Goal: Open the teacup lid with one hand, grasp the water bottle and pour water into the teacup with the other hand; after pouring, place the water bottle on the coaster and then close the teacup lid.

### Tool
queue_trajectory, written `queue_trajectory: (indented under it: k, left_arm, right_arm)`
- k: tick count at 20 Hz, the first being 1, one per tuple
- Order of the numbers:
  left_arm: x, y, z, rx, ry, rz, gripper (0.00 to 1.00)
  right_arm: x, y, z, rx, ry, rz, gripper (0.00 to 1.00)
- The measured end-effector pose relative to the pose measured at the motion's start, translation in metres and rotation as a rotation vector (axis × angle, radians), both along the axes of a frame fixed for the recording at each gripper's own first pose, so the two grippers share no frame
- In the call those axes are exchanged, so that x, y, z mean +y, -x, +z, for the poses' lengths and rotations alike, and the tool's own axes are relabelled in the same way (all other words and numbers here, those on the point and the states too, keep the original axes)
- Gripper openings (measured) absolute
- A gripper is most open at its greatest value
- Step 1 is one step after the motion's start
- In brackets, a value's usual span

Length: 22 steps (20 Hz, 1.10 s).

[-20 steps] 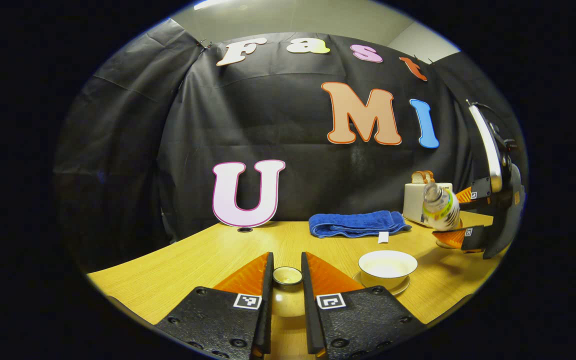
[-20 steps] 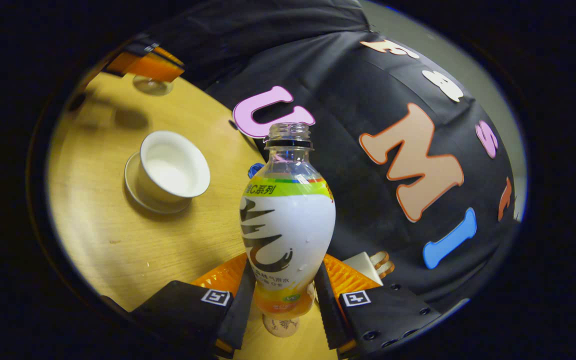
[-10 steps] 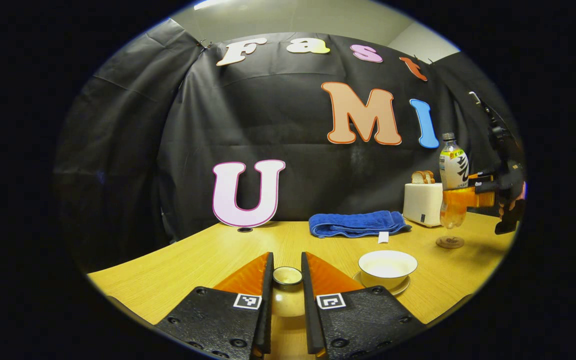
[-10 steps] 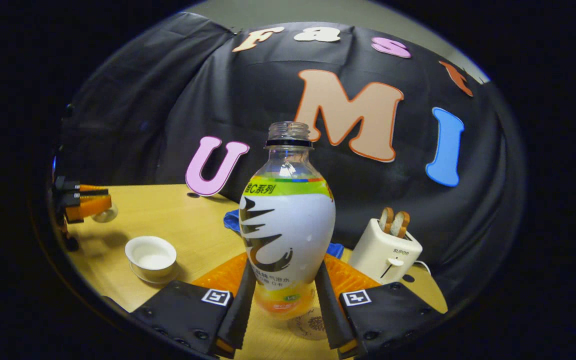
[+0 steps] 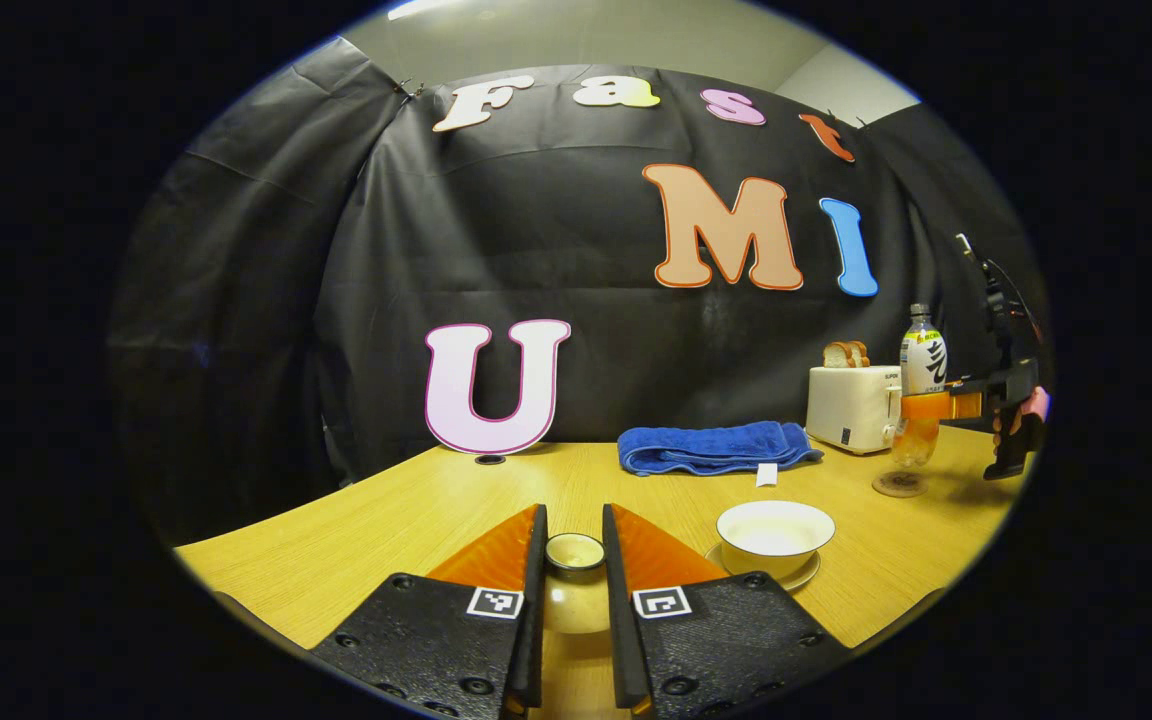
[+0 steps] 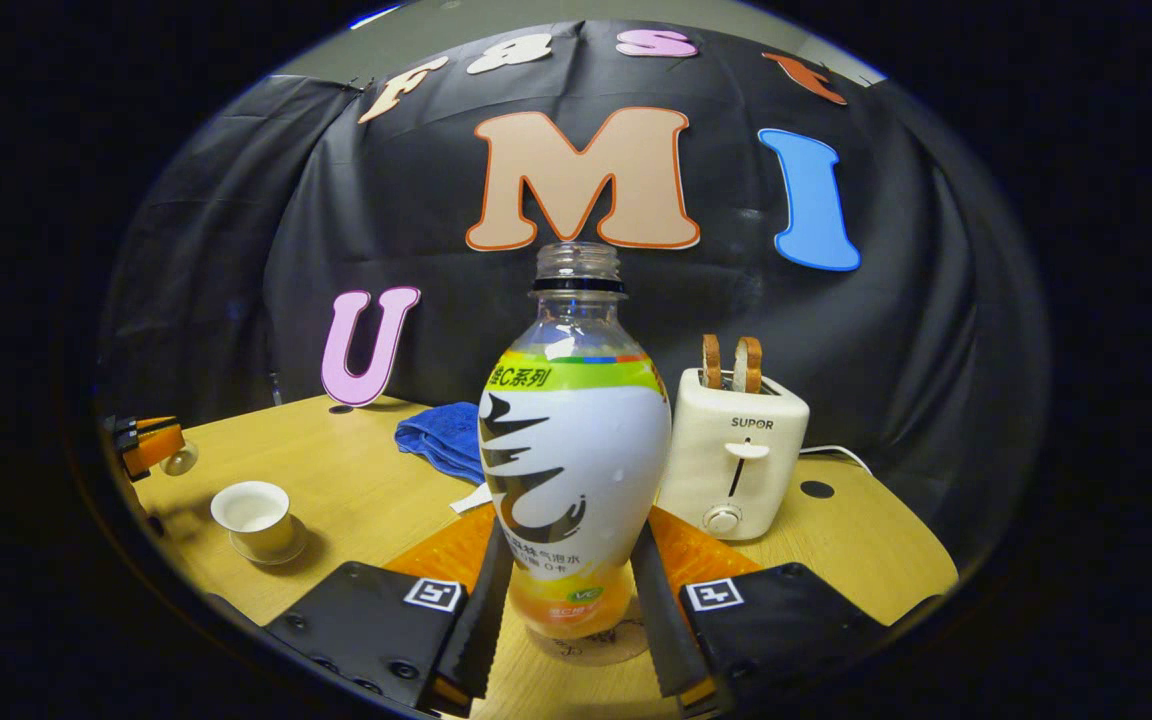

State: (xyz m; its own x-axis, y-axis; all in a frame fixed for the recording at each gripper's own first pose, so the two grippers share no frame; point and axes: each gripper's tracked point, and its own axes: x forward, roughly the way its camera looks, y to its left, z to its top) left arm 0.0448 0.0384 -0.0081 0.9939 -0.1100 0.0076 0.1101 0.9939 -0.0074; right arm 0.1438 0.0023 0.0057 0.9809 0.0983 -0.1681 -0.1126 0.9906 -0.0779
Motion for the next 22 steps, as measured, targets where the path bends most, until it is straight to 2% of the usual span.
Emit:
queue_trajectory:
  k: [4,12,19,20,22]
  left_arm:
    - [0.000,0.000,0.000,0.000,0.000,0.000,0.25]
    - [0.000,-0.001,0.000,0.000,0.000,0.000,0.25]
    - [0.000,0.000,0.000,0.000,0.000,0.001,0.25]
    - [0.000,-0.001,0.000,0.000,0.000,0.001,0.25]
    - [0.000,-0.001,0.000,0.000,0.000,0.001,0.25]
  right_arm:
    - [-0.011,-0.003,-0.019,0.033,-0.061,-0.015,0.66]
    - [-0.024,-0.004,-0.036,0.045,-0.075,-0.023,0.65]
    - [-0.024,-0.004,-0.038,0.041,-0.099,-0.011,0.73]
    - [-0.023,-0.004,-0.040,0.047,-0.099,-0.008,0.77]
    - [-0.022,-0.002,-0.042,0.052,-0.095,-0.002,0.77]
